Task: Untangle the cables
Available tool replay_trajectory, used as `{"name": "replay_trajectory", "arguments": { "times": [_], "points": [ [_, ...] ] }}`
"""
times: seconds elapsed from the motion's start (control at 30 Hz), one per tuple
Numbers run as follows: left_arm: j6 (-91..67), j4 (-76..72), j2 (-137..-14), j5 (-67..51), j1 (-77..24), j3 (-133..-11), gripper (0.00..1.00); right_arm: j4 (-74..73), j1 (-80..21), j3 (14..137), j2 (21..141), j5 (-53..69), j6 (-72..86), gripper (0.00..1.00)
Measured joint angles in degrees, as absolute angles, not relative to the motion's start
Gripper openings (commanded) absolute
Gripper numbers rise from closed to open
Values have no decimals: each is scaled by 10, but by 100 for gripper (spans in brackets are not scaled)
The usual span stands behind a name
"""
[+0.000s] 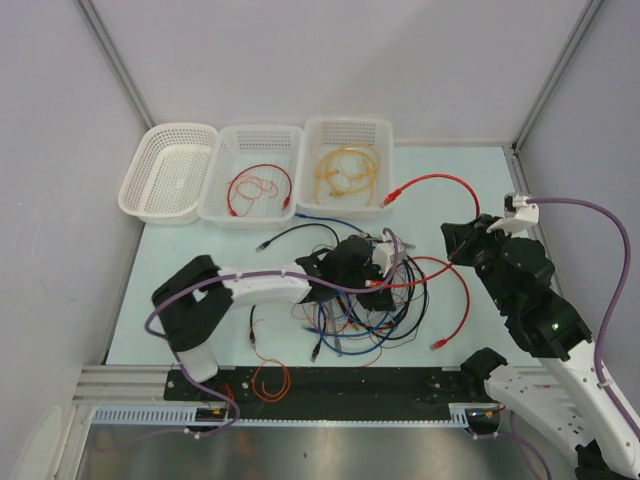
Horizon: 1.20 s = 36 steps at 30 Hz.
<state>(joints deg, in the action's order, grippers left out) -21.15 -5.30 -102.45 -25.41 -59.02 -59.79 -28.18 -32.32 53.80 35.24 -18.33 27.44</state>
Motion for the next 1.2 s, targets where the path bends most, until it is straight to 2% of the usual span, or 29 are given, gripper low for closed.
{"name": "replay_trajectory", "arguments": {
  "times": [0.33, 0.57, 0.7, 0.83, 1.07, 1.2],
  "points": [
    [-163, 23, -736, -211, -584, -617, 0, -215, -321, 537, 279, -197, 269, 0],
    [-143, 128, -637, -138, -547, -629, 0, -202, -320, 537, 268, -223, 267, 0],
    [-124, 222, -632, -90, -493, -699, 0, -202, -320, 537, 267, -231, 267, 0],
    [-98, 296, -646, -27, -451, -837, 0, -203, -320, 537, 267, -239, 263, 0],
    [-46, 336, -744, 97, -439, -1114, 0, -206, -318, 527, 274, -242, 261, 0],
    [-20, 336, -794, 156, -420, -1180, 0, -206, -318, 515, 289, -241, 258, 0]
  ]
}}
